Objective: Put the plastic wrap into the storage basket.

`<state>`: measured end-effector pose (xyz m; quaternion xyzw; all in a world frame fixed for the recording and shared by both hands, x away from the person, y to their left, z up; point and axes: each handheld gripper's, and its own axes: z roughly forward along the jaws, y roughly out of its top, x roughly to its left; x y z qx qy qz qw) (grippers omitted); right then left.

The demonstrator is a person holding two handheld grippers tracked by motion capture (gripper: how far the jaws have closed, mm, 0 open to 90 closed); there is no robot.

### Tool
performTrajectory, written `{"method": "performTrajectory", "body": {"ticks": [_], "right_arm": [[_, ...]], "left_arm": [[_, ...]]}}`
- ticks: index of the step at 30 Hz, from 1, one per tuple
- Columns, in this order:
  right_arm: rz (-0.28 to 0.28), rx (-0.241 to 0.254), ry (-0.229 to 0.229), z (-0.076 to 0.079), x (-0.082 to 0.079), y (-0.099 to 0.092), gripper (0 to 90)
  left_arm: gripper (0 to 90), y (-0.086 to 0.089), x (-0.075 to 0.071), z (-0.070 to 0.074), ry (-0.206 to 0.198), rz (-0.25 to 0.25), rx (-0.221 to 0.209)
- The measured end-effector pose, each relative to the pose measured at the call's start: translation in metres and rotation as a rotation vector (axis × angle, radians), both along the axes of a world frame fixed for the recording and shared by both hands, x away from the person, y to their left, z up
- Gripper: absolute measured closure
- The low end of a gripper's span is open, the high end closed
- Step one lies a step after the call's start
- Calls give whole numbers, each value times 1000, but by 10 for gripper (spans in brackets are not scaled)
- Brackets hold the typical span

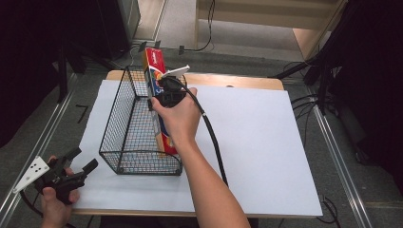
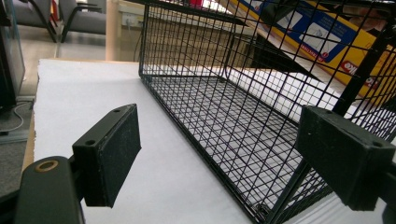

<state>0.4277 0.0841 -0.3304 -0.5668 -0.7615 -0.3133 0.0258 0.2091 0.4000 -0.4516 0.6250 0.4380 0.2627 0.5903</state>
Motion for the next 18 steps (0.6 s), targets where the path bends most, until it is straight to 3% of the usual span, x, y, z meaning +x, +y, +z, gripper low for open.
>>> {"method": "performTrajectory", "body": {"ticks": [6, 18], "right_arm": [[-8, -1, -27, -7, -3, 3, 420], [0, -14, -21, -17, -8, 5, 416]], "left_arm": [[142, 0, 0, 0, 0, 0, 1], [142, 0, 0, 0, 1, 0, 3]]}}
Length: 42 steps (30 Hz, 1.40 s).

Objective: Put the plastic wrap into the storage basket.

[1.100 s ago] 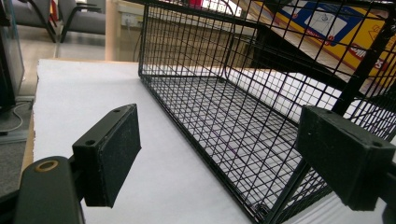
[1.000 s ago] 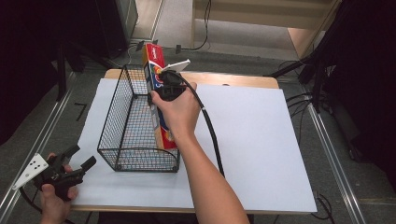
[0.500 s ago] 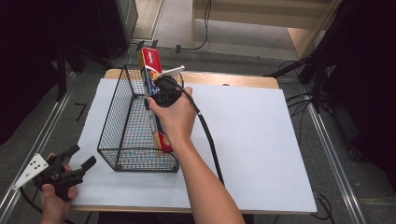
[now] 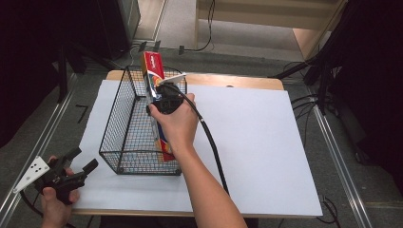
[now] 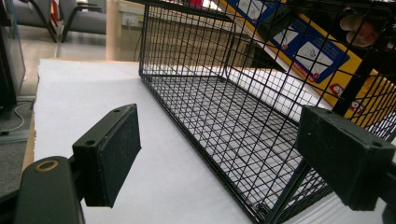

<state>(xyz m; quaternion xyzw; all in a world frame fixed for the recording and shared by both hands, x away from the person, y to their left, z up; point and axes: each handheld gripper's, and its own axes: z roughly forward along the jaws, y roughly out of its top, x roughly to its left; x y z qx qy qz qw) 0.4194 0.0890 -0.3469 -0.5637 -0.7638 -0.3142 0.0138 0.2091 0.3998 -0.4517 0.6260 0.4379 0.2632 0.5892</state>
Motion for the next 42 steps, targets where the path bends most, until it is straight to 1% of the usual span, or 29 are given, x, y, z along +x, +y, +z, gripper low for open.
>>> {"method": "performTrajectory", "body": {"ticks": [2, 6, 10, 13, 18, 20, 21, 22, 24, 25, 27, 30, 31, 35, 38, 42], "right_arm": [[1, 3, 4, -2, 0, 0, 416], [5, -13, -1, -1, 0, 0, 414], [6, -13, 4, -1, 0, 0, 411], [11, -34, 4, -5, 0, 1, 407], [24, -56, 23, -10, 1, 1, 397], [25, -61, 27, -11, 1, 0, 360], [20, -45, 26, -10, 1, -2, 333], [28, -15, 20, -8, 1, -4, 330], [39, 25, -23, 0, -2, -8, 324], [41, 40, -37, 4, -4, -10, 325], [29, 37, -73, 11, -6, -15, 308], [16, 25, -113, 18, -9, -25, 287], [13, 19, -120, 20, -9, -29, 286], [6, 18, -124, 19, -10, -45, 270], [-12, 39, -134, 18, -10, -62, 275], [-34, 52, -143, 16, -11, -82, 275]], "left_arm": [[142, 0, 0, 0, -1, 0, -3], [142, 0, 0, 0, 0, 1, -4], [142, 0, 0, 0, -1, 1, -4], [142, 0, 0, 0, 0, 1, -2], [142, 1, 0, 0, -1, 2, -6], [142, 1, 0, 0, -1, 2, -6], [142, 1, 0, 0, -1, 2, -7], [142, 0, 0, 0, -2, 2, -7], [142, 1, 0, 0, -2, 1, -4], [142, 0, 0, 0, -2, 2, -3], [142, 0, 0, 0, -3, 3, -3], [141, 0, 0, 0, -2, 3, -2], [141, 0, 0, 0, 0, 2, 0], [141, -1, 0, 0, 0, 2, 3], [141, -1, 0, 0, 2, 3, 9], [141, -2, 0, 0, 2, 3, 17]]}}
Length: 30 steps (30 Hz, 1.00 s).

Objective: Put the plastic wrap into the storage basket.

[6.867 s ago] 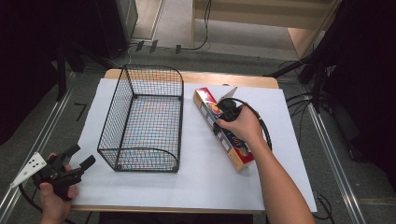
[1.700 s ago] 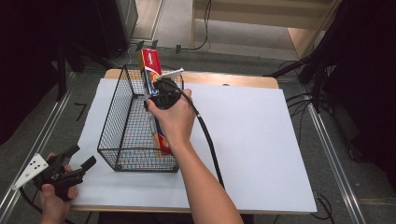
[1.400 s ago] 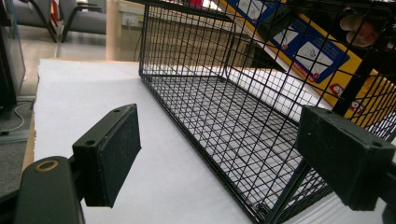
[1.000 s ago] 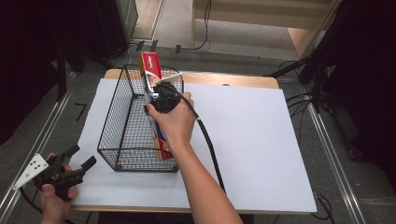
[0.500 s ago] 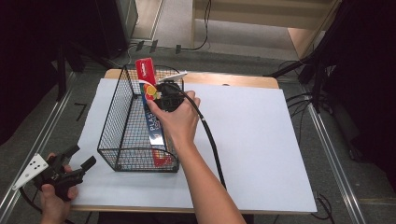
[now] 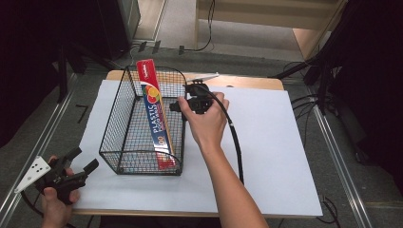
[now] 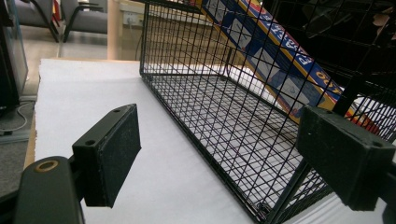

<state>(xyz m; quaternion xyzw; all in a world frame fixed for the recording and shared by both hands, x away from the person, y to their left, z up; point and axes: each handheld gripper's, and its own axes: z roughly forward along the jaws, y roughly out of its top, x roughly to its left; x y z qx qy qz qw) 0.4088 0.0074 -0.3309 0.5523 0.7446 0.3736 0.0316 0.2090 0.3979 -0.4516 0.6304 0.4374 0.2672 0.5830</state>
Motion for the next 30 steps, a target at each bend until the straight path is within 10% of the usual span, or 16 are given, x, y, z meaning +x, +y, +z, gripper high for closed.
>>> {"method": "performTrajectory", "body": {"ticks": [30], "right_arm": [[-126, -26, -128, -48, -23, -110, 288]], "left_arm": [[127, -1, -1, 0, -10, 5, 9]]}}
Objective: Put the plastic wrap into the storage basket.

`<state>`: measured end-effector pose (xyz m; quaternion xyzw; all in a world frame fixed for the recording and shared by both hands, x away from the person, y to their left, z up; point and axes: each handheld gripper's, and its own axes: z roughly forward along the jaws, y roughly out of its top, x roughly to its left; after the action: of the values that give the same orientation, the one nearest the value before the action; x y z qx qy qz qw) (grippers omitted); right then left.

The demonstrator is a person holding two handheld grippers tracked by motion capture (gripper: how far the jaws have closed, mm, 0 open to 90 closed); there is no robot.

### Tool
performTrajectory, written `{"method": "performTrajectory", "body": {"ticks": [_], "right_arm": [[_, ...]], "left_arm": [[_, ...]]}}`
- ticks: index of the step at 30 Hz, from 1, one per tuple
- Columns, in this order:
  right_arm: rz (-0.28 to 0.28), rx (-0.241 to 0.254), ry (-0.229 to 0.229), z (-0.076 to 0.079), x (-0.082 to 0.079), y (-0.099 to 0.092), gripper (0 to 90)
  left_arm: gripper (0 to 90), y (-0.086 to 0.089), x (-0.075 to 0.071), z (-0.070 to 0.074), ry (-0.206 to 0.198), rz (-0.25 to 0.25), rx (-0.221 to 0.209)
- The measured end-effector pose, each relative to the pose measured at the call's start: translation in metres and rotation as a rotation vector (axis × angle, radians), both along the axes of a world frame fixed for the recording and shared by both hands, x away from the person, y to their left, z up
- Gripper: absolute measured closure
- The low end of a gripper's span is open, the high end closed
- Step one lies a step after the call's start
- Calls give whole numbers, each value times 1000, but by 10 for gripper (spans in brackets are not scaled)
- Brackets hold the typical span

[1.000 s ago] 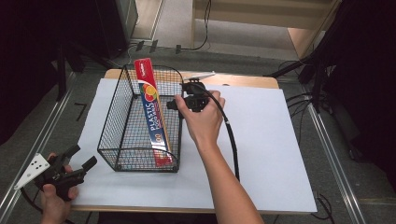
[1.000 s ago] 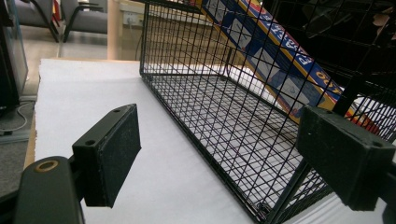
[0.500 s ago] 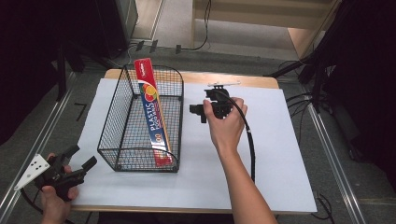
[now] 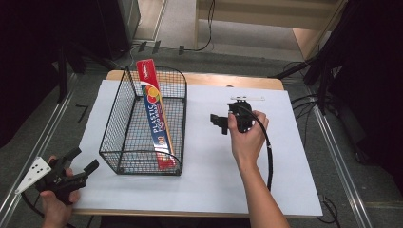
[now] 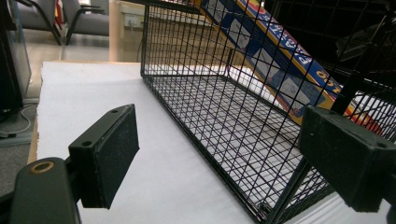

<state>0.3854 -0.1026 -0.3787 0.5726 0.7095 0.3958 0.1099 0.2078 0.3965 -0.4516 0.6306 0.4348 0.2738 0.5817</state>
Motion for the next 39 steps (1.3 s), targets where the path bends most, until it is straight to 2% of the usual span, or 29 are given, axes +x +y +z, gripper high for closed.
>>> {"method": "performTrajectory", "body": {"ticks": [8, 13, 19, 30, 39], "right_arm": [[-33, -1, -32, -18, -12, -28, 302], [-56, 19, -65, -29, -22, -49, 309], [-70, 12, -59, -43, -33, -68, 303], [-103, 62, -105, -69, -58, -110, 309], [-132, 46, -142, -81, -76, -141, 309]], "left_arm": [[127, 0, 0, 0, 1, 4, 2], [127, -1, 0, 0, 2, 4, 3], [127, 0, 0, 0, 2, 3, 3], [128, -1, 0, 0, 3, 4, 1], [128, -1, 0, 0, 4, 6, 2]]}}
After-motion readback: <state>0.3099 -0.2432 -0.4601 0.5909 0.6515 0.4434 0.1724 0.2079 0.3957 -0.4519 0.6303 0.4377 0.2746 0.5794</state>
